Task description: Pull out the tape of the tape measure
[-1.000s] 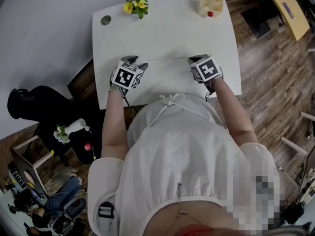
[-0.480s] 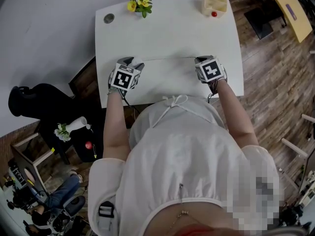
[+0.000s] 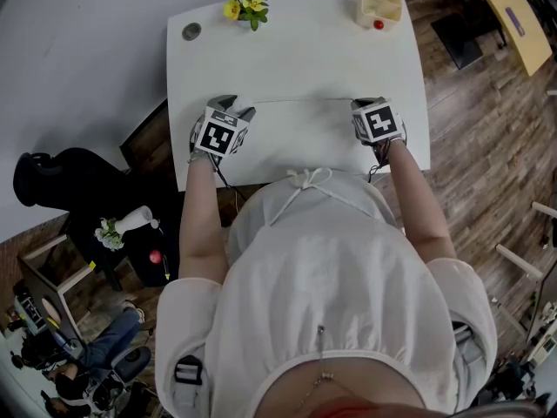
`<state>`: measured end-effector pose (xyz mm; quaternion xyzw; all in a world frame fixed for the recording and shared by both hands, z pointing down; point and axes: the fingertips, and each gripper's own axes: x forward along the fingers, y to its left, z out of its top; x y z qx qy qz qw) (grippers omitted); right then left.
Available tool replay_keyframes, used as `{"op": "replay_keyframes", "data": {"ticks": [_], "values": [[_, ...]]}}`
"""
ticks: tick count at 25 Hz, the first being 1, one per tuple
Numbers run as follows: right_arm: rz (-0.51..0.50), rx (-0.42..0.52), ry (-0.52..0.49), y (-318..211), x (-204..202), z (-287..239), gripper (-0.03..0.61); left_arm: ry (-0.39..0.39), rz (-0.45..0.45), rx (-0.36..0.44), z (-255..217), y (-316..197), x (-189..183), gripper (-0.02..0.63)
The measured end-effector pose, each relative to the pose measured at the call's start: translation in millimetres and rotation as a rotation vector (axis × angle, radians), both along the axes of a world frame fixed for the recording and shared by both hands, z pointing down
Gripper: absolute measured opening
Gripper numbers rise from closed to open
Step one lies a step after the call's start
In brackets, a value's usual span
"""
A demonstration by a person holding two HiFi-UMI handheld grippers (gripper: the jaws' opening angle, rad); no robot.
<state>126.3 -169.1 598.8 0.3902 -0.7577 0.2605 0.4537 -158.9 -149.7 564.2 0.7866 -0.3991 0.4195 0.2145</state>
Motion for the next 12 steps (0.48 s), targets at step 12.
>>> {"op": "replay_keyframes", "data": {"ticks": [12], "values": [[0.035,0.060,0.096,-19.2,28.0,-2.6,0.011,-0.006,-0.078,0.030,-2.3,-10.6,-22.0,0.229]]}}
